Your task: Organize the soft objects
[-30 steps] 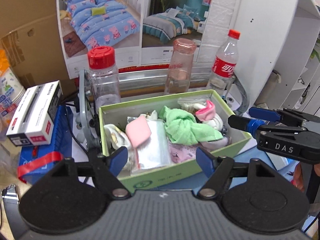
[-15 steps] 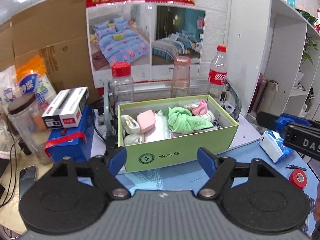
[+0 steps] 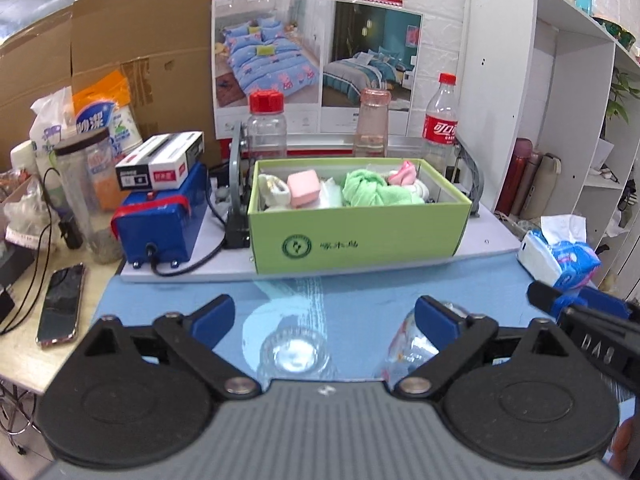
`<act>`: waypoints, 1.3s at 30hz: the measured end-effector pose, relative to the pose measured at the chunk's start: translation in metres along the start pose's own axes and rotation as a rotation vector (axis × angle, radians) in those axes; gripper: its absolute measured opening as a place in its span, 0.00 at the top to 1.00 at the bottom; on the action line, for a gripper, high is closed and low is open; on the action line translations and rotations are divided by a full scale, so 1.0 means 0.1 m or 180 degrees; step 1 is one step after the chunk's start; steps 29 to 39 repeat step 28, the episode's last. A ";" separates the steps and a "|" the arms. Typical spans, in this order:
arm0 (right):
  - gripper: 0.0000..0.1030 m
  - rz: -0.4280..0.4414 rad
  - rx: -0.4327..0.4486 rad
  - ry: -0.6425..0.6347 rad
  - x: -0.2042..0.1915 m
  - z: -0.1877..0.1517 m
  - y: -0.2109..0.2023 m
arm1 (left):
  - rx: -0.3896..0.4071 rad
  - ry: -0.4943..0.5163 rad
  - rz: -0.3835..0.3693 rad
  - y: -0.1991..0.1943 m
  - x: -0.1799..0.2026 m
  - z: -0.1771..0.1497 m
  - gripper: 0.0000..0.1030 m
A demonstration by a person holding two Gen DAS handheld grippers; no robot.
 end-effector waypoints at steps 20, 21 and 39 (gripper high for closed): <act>0.54 -0.0008 -0.0113 0.0023 0.23 -0.37 -0.20 | -0.0003 -0.0120 0.0028 -0.14 0.13 -0.67 0.07; 0.54 -0.0001 -0.0112 0.0017 0.23 -0.37 -0.21 | 0.0027 -0.0119 0.0020 -0.15 0.13 -0.67 0.07; 0.53 0.0009 -0.0101 0.0002 0.19 -0.39 -0.23 | 0.0115 -0.0130 0.0090 -0.23 0.08 -0.65 0.07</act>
Point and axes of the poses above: each gripper's, at about its wrist camera, not at the fingertips, and y roughly the way its jaws point, x to its right, z to its top, the point moved 10 cm from there along y, roughly the way its jaws point, and after that the axes turned 15 degrees about y, right-handed, at the moved point
